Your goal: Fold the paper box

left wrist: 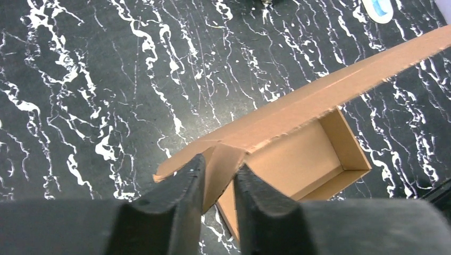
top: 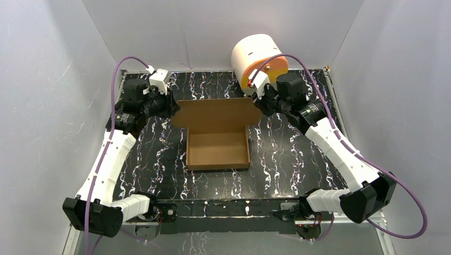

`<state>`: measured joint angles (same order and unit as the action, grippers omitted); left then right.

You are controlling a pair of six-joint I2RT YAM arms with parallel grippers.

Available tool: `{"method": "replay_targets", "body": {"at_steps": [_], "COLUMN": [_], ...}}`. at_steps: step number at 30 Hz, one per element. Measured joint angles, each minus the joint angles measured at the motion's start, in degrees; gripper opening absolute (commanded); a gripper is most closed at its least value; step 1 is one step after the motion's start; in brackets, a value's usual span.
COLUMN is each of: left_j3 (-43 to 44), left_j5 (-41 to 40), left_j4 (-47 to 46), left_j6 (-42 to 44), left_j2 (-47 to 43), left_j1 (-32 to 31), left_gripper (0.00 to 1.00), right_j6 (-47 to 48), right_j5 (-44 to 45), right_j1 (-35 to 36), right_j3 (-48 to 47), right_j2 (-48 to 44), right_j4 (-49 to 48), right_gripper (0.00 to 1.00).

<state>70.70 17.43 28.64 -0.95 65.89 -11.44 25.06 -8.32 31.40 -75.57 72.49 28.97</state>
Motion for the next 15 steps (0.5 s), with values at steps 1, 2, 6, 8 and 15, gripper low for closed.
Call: {"method": "replay_targets", "body": {"at_steps": [1,2,6,8,15], "left_j3": [0.07,0.07,0.04,-0.04,-0.70], "left_j5": [0.13,0.33,0.74,0.42,-5.99], "left_j4": [0.00,0.00,-0.04,-0.20,-1.64], "left_j6": [-0.70,-1.44,-5.49,-7.82,-17.16], "left_j2": [0.00,-0.02,-0.04,-0.07,-0.33], "left_j1": [0.00,-0.02,-0.02,-0.02,-3.23], "left_gripper": [0.14,0.12,0.08,0.05,0.05], "right_j6": [-1.05,-2.12,-8.63,-12.09,-25.51], "right_j5": [0.09,0.22,0.94,2.27,15.06], "right_j1": [0.02,0.00,0.20,0.31,5.29], "right_j3": [0.00,0.00,0.00,-0.02,0.04], "right_j2": [0.04,0.04,0.28,0.35,0.66], "right_j4": [-0.17,-0.28,-0.79,-1.01,-2.05], "right_gripper": [0.13,0.09,0.01,0.00,0.03]}}
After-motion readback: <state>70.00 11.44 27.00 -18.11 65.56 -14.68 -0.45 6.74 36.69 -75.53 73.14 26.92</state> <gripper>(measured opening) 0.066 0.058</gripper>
